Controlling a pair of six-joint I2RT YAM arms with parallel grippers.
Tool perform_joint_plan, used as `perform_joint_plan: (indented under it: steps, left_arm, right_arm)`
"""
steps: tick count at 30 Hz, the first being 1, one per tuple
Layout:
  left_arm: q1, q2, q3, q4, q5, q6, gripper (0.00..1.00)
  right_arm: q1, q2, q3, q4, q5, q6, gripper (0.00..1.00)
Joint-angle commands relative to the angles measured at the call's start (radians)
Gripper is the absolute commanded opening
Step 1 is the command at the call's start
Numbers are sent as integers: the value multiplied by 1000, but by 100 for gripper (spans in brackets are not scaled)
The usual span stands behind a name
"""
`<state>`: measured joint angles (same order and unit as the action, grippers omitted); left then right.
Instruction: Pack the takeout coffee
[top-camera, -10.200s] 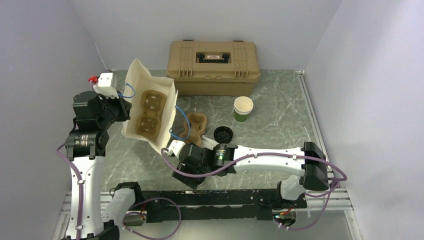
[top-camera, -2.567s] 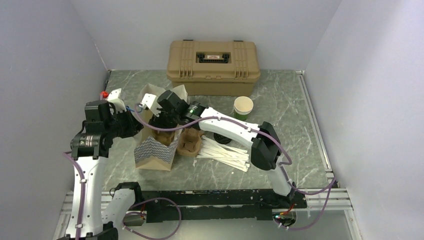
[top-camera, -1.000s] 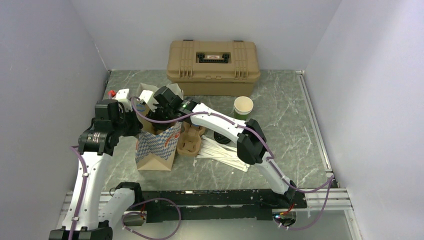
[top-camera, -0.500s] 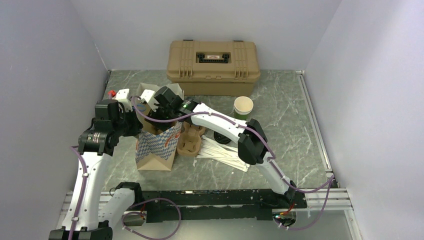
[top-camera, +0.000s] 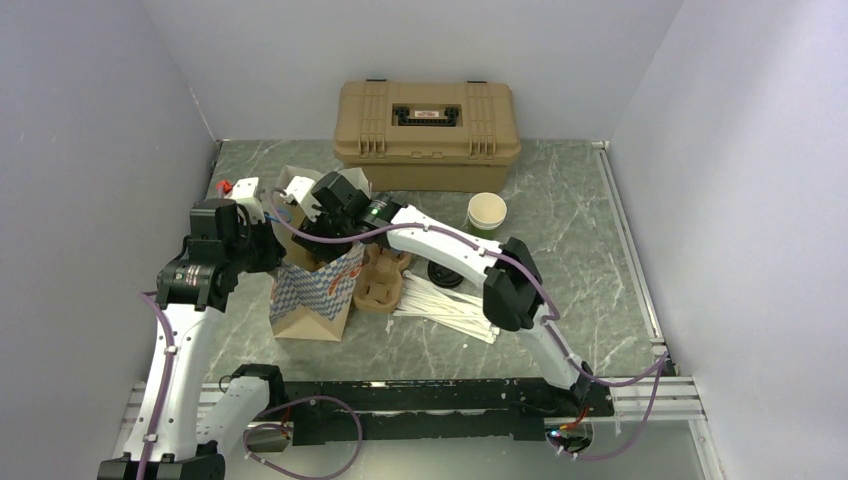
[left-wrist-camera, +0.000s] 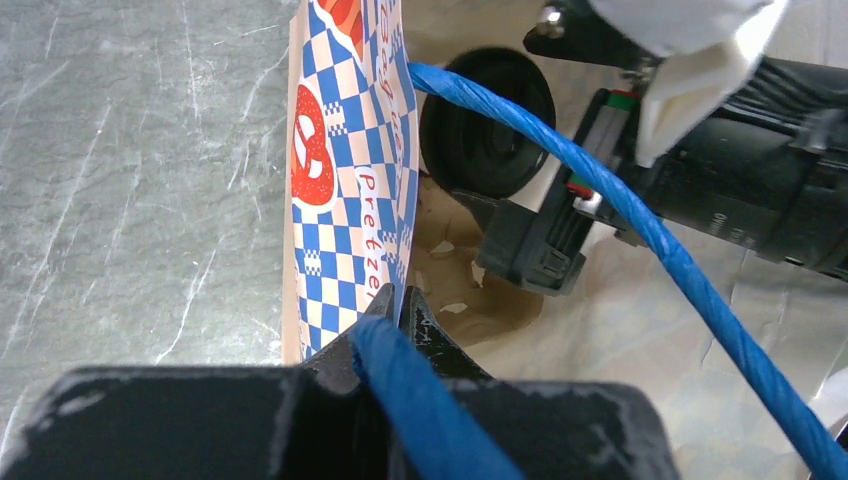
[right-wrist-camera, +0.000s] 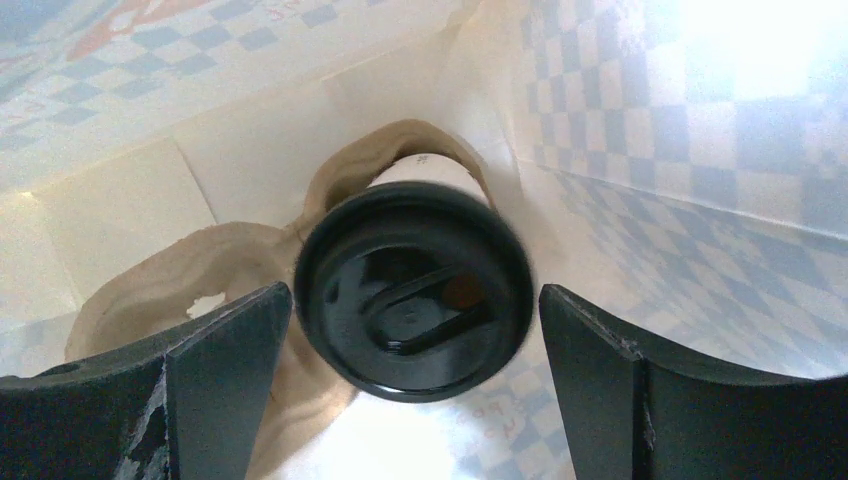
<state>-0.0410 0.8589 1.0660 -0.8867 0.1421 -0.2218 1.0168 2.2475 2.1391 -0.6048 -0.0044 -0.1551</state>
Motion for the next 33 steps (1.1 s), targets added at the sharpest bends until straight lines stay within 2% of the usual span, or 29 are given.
perform_joint_plan:
  steps: [1, 11, 19, 28, 33]
  left_arm:
    - [-4, -6, 23, 11, 1, 27, 0]
    - [-3, -3, 23, 12, -2, 27, 0]
    - [-4, -7, 30, 17, 27, 36, 0]
    - [-3, -29, 34, 58, 35, 62, 0]
    - [-4, -38, 50, 83, 26, 74, 0]
  right_arm:
    - [-1, -109, -17, 27, 48, 22, 100]
    - [-1, -185, -30, 48, 50, 30, 100]
    - [-1, -301, -118, 118, 49, 49, 100]
    - [0, -507, -278, 248, 27, 97, 100]
    - [1, -695, -414, 340, 12, 130, 100]
